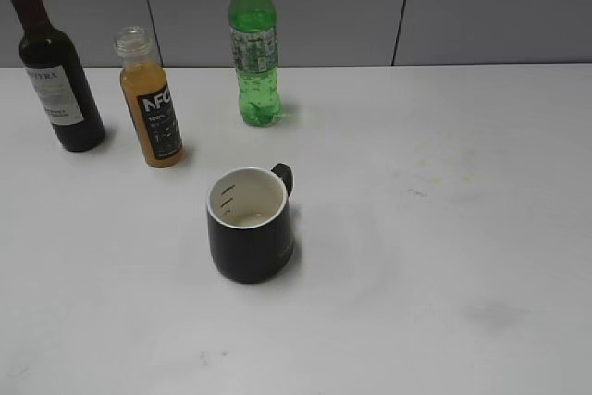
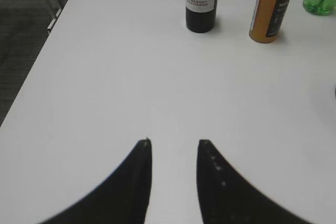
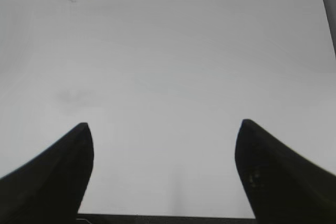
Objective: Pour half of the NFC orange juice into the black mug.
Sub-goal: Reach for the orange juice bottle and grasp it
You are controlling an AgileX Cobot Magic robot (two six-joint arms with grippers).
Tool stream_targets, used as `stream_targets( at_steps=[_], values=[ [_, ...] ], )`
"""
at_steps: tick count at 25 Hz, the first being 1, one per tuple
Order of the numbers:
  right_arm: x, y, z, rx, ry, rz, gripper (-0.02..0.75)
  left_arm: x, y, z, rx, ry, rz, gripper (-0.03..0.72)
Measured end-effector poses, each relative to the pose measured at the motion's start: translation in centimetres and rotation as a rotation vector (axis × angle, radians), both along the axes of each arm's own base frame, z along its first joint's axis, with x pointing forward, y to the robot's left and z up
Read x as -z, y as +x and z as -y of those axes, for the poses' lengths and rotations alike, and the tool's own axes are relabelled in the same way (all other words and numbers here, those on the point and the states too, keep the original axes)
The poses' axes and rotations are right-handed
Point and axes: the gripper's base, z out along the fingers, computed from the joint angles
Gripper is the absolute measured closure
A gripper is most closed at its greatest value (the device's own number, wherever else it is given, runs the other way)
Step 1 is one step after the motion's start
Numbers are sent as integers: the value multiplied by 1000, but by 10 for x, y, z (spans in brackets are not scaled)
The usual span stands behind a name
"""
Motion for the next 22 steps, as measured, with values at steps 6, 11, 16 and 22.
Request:
stream_targets(
  at_steps=[6,11,16,22],
  values=[
    [18,-17,4,22,-13,80,97,0,0,0,0,0,0,451],
    [25,-32,6,31,-12,176,102,0,0,0,0,0,0,451],
    [27,-48,8,37,-17,275,118,0,0,0,0,0,0,451],
    [27,-51,8,33,-10,294,122,0,0,0,-1,1,0,451]
  ],
)
